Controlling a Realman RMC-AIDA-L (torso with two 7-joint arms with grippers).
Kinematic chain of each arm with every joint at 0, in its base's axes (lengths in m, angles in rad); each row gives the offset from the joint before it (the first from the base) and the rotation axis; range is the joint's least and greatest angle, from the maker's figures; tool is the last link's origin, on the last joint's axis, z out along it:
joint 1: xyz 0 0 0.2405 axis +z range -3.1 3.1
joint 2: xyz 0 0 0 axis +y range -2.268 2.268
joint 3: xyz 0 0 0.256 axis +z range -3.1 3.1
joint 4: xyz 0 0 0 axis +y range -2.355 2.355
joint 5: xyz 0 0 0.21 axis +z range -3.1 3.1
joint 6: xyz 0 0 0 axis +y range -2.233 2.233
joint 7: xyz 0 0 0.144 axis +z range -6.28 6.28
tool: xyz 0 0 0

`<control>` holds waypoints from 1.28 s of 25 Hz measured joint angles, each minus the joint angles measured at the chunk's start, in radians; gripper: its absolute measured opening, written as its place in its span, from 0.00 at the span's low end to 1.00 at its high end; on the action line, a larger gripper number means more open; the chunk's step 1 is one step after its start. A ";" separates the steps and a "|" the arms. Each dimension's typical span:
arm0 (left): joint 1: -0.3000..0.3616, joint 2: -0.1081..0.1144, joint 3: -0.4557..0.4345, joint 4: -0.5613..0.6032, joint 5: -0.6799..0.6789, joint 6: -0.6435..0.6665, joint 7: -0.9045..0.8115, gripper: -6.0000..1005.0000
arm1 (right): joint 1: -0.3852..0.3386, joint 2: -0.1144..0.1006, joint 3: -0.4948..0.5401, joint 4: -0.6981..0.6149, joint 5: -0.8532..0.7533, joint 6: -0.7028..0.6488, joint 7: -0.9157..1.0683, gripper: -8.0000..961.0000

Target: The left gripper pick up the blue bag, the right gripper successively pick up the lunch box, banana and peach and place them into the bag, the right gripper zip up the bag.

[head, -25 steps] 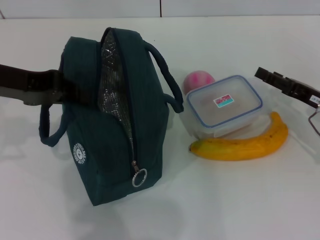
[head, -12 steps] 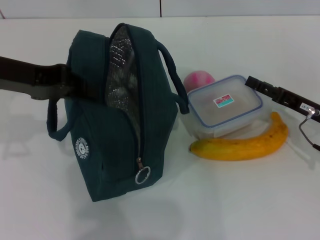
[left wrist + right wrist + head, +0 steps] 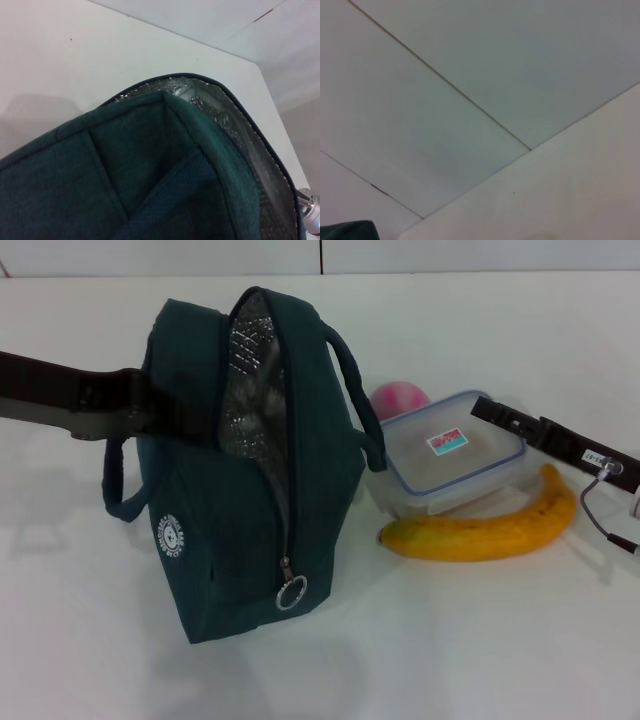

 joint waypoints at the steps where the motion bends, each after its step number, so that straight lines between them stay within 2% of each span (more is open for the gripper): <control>1: 0.000 0.000 0.000 0.000 0.000 0.000 -0.001 0.05 | 0.000 0.000 -0.001 0.000 0.000 -0.004 0.006 0.72; 14: 0.000 -0.004 0.004 -0.003 -0.001 0.002 -0.003 0.05 | -0.010 -0.005 -0.026 -0.006 -0.002 -0.085 0.102 0.71; 32: 0.000 -0.009 0.008 -0.053 -0.046 -0.004 0.010 0.05 | -0.001 0.000 -0.017 -0.009 0.008 -0.196 0.290 0.70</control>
